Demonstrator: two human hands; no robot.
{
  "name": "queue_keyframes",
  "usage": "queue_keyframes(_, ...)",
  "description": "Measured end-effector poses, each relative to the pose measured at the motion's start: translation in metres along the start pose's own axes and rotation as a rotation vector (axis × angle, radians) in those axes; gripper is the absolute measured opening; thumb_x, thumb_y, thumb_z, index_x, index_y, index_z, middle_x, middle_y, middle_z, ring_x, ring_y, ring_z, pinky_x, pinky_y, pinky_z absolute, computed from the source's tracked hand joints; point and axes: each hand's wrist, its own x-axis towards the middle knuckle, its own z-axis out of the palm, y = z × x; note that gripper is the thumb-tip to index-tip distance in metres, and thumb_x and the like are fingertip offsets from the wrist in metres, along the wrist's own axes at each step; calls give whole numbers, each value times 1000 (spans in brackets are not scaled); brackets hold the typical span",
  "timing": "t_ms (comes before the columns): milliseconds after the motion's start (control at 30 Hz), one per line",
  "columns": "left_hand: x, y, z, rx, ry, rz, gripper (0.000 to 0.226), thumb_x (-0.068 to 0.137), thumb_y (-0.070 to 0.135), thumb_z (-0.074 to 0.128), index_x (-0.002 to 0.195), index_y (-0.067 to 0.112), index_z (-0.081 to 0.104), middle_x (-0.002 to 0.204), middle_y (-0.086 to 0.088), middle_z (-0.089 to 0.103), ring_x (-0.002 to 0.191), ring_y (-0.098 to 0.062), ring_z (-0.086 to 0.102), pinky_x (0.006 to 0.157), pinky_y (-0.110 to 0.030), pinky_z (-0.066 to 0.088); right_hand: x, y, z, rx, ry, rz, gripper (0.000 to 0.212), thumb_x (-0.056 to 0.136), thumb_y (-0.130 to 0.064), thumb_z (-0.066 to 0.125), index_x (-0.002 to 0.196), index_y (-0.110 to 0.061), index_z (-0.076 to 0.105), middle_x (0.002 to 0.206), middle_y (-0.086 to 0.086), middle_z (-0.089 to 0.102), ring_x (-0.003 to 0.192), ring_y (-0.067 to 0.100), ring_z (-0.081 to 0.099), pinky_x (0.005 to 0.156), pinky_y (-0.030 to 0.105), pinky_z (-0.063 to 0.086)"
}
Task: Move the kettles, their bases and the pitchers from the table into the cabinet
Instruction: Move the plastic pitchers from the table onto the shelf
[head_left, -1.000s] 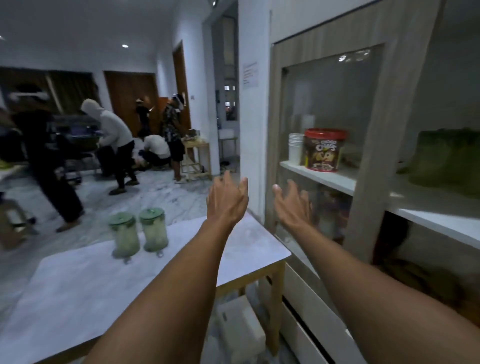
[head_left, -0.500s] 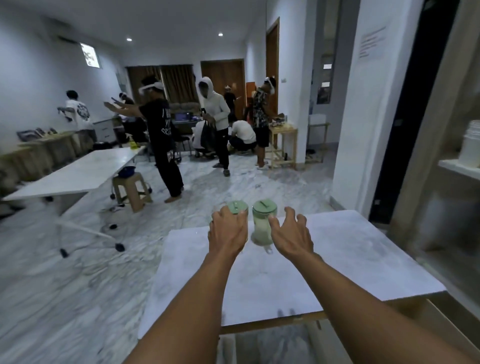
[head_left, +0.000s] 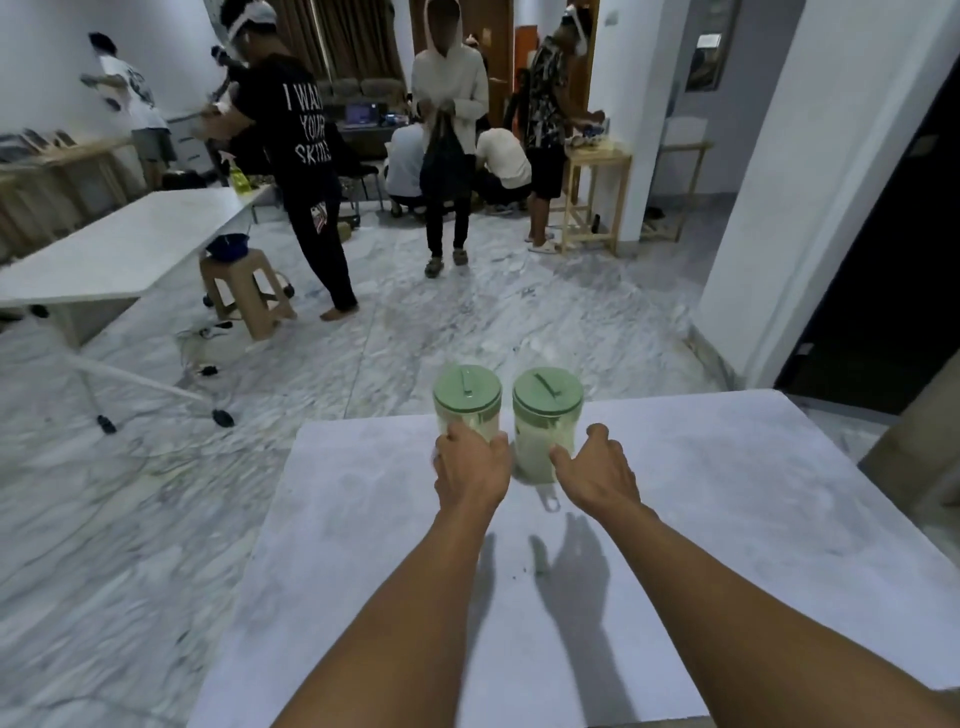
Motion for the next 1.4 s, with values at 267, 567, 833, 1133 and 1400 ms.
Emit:
queue_keyframes(267, 78, -12, 58, -92, 7, -326, 63, 91, 38, 62, 137, 2, 39, 141, -23, 39, 127, -43, 45, 102, -51, 43, 79, 9, 41, 23, -56, 94, 58, 86, -52, 60, 126, -12, 45, 123, 13, 60, 115, 36, 57, 88, 39, 46)
queue_keyframes(567, 77, -6, 49, -147, 5, -117, 44, 97, 40, 53, 119, 3, 58, 122, -20, 63, 113, -39, 59, 88, -37, 45, 77, 11, 38, 153, 85, 126, 39, 93, -42, 51, 115, -11, 59, 117, 17, 65, 111, 40, 58, 90, 37, 44)
queue_keyframes(833, -10, 69, 11, -403, -215, 183, 54, 88, 55, 55, 112, 7, 63, 110, -13, 69, 100, -33, 65, 88, -40, 53, -32, 8, -64, 480, 512, 234, 23, 85, -29, 53, 93, -9, 60, 93, 13, 65, 88, 36, 61, 73, 35, 46)
queue_keyframes(1133, -257, 195, 10, -626, -689, 634, 47, 94, 51, 47, 91, 10, 69, 90, -8, 70, 82, -26, 64, 69, -32, 44, -252, 80, -255, 625, 1255, 304, 37, 69, -38, 58, 88, -10, 73, 87, 12, 75, 88, 35, 70, 82, 45, 58)
queue_keyframes(1400, -498, 250, 40, -701, -1066, 828, 48, 93, 52, 47, 77, 11, 66, 84, -10, 70, 77, -27, 64, 70, -36, 49, -441, 173, -361, 553, 1670, 345, 22, 75, -35, 55, 74, -16, 66, 64, 3, 71, 70, 26, 73, 80, 48, 59)
